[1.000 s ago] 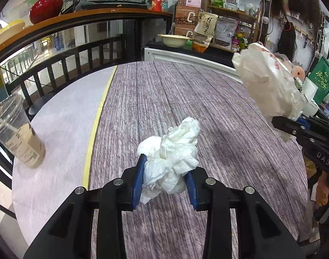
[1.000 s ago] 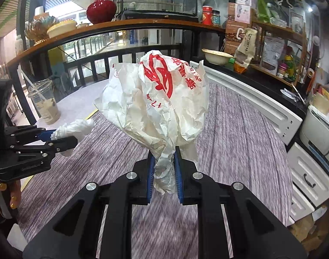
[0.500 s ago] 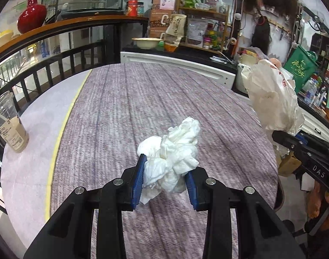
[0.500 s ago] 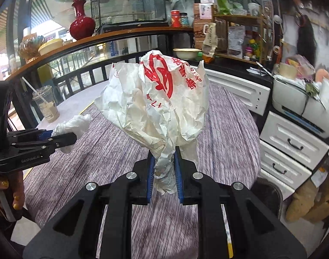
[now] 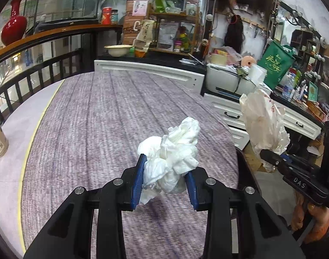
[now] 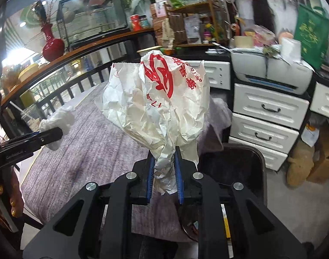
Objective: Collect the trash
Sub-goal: 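Carry the tissue with the left gripper while the right gripper carries the plastic bag to the bin, then open the right gripper over the bin to drop the white plastic bag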
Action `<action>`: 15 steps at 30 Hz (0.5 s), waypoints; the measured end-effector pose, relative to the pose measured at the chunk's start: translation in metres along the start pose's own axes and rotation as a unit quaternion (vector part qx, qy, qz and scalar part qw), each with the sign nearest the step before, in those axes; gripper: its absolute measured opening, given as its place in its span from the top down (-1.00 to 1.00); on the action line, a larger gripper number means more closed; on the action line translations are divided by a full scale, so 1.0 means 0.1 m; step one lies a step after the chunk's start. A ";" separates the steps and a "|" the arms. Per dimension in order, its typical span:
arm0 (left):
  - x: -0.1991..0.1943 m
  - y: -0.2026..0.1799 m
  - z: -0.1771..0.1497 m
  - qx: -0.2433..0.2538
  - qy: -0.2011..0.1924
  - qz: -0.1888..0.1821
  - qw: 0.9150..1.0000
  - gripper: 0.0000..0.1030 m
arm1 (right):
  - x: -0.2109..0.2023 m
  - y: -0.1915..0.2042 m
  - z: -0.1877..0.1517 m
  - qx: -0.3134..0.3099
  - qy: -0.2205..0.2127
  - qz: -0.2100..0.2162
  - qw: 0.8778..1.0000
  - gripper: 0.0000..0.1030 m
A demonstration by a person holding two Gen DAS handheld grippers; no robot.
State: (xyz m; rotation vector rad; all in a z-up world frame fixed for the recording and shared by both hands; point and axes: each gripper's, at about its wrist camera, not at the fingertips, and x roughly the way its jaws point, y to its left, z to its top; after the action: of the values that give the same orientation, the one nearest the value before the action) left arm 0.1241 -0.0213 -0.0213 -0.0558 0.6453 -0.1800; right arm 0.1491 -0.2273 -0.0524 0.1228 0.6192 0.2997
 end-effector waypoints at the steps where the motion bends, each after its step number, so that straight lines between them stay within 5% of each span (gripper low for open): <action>1: 0.00 -0.05 -0.01 0.003 0.000 -0.004 1.000 0.33 | -0.02 -0.07 -0.03 0.006 0.000 -0.007 1.000 0.65; 15: 0.07 -0.71 -0.23 0.052 0.016 -0.052 0.997 0.32 | 0.08 -0.89 -0.57 0.066 0.040 -0.091 0.993 0.65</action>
State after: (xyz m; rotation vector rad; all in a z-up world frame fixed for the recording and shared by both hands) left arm 0.1051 -0.0922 -0.0363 0.0132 0.6650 -0.3142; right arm 0.1430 -0.3084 -0.1209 0.1804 0.7246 0.0868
